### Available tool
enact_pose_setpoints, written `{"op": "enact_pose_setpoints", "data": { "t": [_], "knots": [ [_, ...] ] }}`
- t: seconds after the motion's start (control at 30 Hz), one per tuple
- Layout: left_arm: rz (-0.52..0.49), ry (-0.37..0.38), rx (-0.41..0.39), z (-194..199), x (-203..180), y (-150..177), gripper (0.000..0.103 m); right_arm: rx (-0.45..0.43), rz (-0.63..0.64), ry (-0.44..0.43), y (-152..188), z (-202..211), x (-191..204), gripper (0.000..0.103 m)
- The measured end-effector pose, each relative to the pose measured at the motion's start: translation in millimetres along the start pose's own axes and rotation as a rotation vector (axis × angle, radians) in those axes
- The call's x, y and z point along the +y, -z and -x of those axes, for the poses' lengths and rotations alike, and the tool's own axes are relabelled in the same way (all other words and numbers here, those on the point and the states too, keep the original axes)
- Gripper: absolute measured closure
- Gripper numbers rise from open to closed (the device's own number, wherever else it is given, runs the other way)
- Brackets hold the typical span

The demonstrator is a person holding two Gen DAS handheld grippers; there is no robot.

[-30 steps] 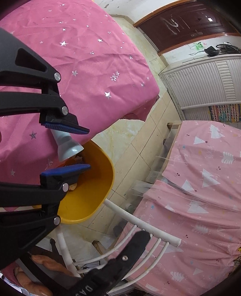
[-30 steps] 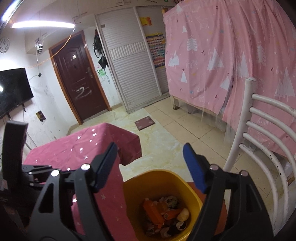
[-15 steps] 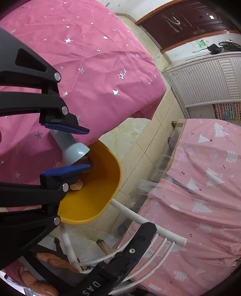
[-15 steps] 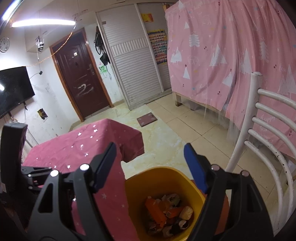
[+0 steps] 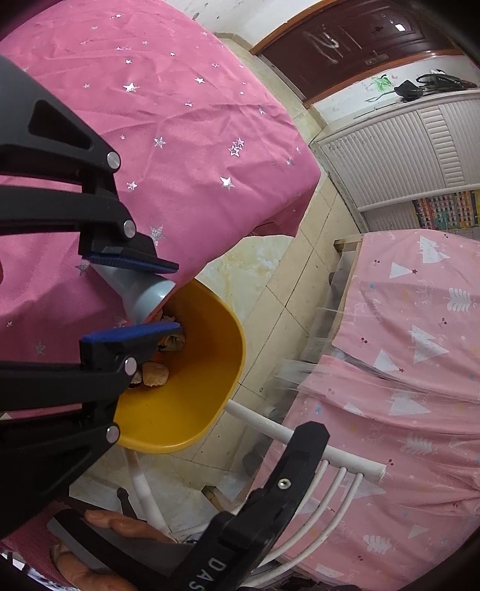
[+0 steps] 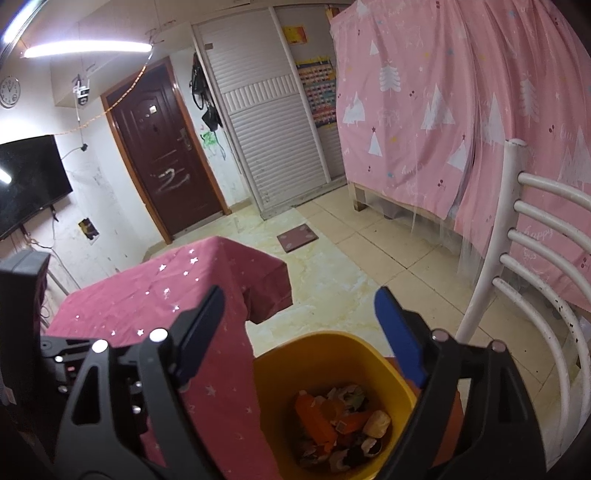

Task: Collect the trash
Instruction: 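Lower the grey cone into the yellow bucket and open the left tool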

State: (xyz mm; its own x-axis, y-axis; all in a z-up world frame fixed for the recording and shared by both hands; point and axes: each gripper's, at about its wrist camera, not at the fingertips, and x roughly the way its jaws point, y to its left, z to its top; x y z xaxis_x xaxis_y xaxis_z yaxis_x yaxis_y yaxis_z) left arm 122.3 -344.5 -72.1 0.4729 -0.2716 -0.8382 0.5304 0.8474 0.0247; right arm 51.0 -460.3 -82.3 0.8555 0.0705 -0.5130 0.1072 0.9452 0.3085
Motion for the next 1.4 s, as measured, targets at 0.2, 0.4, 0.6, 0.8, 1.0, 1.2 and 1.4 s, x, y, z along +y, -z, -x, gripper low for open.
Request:
{"op": "enact_pose_setpoints", "data": {
  "t": [0.2,0.4,0.6,0.8,1.0,1.2,1.4],
  "knots": [
    [0.005,0.011,-0.028,11.6,0.9,-4.7,0.084,-0.004,-0.001,0.004,0.5,0.8,-0.1,0.023],
    [-0.012,0.029,-0.046,18.4,-10.0,-15.5,0.084,-0.035,-0.024,0.012,-1.8,10.8,-7.4,0.023],
    [-0.068,0.029,-0.063,6.8,-38.3,-22.3,0.084,-0.089,-0.091,0.039,-3.2,29.5,-32.1,0.023],
    [-0.101,0.059,-0.045,-11.2,-64.2,-23.3,0.084,-0.137,-0.168,0.054,-4.3,45.8,-58.9,0.019],
    [-0.120,0.107,-0.029,-24.1,-79.9,-20.7,0.084,-0.141,-0.208,0.061,-2.2,45.7,-73.0,0.019],
    [-0.116,0.158,0.005,-33.9,-81.0,-17.9,0.057,-0.136,-0.217,0.058,-2.8,43.0,-76.9,0.019],
    [-0.086,0.154,0.001,-31.5,-71.6,-16.3,0.038,-0.135,-0.211,0.057,-4.2,42.1,-75.5,0.019]
  ]
}}
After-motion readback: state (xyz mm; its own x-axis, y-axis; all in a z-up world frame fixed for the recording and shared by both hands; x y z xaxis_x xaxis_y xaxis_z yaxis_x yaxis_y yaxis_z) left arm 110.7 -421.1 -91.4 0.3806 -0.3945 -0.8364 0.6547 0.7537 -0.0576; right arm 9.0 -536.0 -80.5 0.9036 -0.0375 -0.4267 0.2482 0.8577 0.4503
